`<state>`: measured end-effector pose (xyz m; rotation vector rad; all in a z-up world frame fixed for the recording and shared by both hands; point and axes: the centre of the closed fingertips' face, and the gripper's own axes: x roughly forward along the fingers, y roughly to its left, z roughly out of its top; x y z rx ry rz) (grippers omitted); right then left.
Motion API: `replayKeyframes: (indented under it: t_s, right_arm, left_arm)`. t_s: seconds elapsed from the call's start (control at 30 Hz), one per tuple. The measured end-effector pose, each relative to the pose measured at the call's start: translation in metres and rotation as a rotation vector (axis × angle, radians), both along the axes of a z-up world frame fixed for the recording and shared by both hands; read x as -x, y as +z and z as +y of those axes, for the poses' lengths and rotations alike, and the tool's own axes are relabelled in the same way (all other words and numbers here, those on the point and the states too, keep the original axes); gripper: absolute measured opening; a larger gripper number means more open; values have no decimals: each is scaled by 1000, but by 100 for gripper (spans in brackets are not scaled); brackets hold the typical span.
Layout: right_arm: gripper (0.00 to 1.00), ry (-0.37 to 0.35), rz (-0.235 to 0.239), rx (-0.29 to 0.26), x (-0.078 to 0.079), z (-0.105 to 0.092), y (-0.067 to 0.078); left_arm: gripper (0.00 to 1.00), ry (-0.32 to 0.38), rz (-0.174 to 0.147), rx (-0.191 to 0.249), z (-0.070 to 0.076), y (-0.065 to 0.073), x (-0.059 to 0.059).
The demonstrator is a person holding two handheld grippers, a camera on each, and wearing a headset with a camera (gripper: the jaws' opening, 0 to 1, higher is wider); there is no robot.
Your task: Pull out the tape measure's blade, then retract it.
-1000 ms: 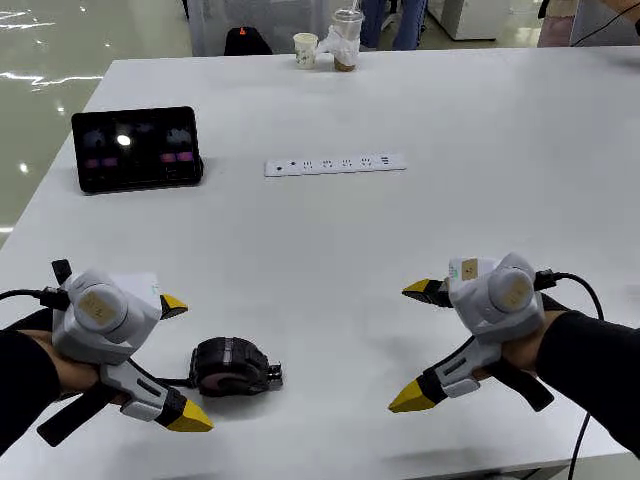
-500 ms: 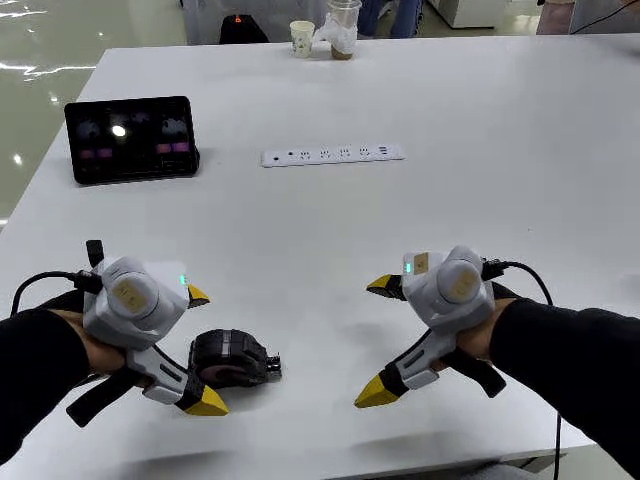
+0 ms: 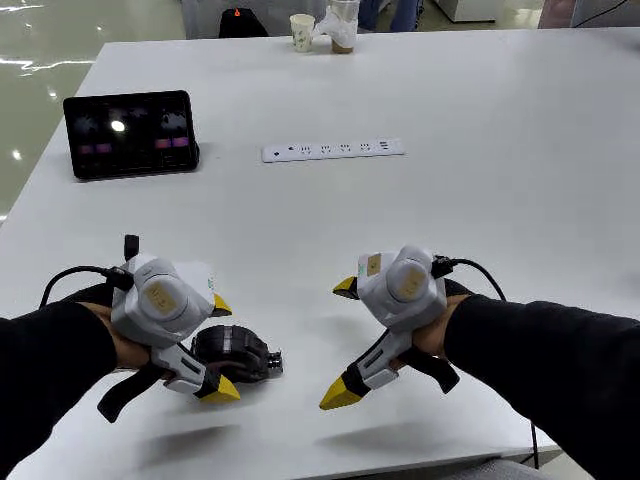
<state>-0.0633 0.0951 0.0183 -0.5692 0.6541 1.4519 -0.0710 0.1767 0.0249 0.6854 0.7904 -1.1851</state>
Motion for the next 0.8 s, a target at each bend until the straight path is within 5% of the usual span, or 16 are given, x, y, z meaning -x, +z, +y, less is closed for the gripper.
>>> replayKeyframes:
  t_s: [0.2,0.47,0.8]
  right_arm:
    - [99,22,-4,2,2,10,-2]
    - [99,31,-3,9,1,18,-4]
    - [99,38,8,8,-2,24,-9]
  left_arm:
    - [55,-32,15,-27,0,-3,3]
    - [34,-50,-18,-61,-2,-1,-2]
    - [30,-61,-29,-85,0,-2,-3]
